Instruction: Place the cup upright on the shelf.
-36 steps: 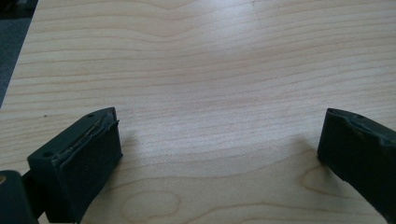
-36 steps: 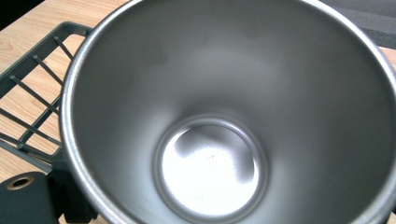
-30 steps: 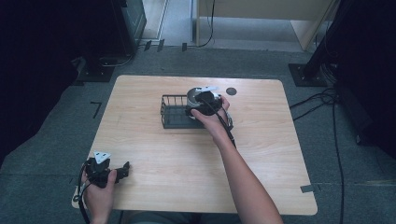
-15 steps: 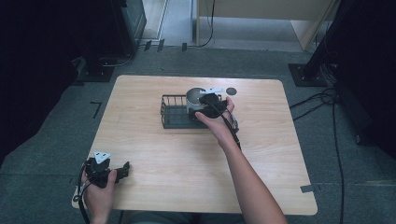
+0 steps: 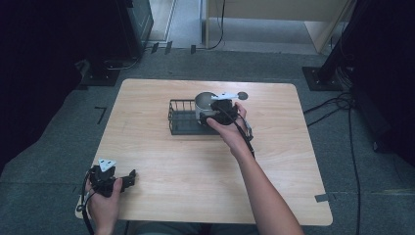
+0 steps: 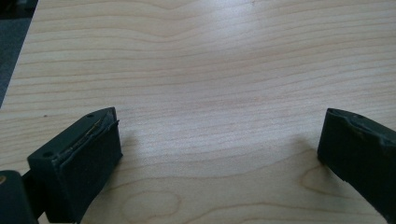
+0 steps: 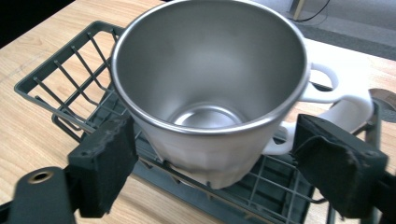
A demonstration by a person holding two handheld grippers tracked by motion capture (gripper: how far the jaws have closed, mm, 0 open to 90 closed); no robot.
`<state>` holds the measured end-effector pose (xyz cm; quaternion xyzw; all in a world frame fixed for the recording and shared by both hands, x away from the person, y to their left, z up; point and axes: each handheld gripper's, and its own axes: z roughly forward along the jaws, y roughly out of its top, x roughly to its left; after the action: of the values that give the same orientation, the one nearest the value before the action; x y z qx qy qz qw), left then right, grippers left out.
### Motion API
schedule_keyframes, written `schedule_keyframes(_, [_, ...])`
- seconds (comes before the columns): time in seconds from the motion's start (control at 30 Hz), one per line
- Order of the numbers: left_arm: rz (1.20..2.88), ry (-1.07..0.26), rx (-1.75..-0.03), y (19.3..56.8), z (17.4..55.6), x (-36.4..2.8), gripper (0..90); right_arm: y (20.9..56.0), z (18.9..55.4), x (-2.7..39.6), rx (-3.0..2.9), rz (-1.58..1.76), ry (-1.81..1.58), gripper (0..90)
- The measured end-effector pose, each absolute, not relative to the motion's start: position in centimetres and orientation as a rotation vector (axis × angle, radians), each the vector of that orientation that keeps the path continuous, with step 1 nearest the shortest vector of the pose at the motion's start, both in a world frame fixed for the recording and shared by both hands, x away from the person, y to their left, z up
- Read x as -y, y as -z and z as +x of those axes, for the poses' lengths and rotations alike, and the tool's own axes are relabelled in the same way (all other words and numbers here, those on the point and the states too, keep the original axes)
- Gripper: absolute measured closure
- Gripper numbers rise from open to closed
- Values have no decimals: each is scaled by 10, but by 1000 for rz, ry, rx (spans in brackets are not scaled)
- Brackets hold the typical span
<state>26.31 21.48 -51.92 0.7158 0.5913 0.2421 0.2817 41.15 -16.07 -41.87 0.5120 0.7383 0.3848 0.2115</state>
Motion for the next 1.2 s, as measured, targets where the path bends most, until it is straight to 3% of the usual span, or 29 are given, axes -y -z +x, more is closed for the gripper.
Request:
schedule_keyframes(0.37, [1918,-649,-1584,519,263,-215,0,423,411,149,-2017,1477,-1018,174])
schedule_keyframes(0.73, [1917,-649,-1584,519,263,-215,0,413,394,168,-2013,1453,-1119,30])
schedule_keyframes(1.2, [1918,-649,-1584,519,263,-215,0,419,359,214,-1970,1464,-1131,8])
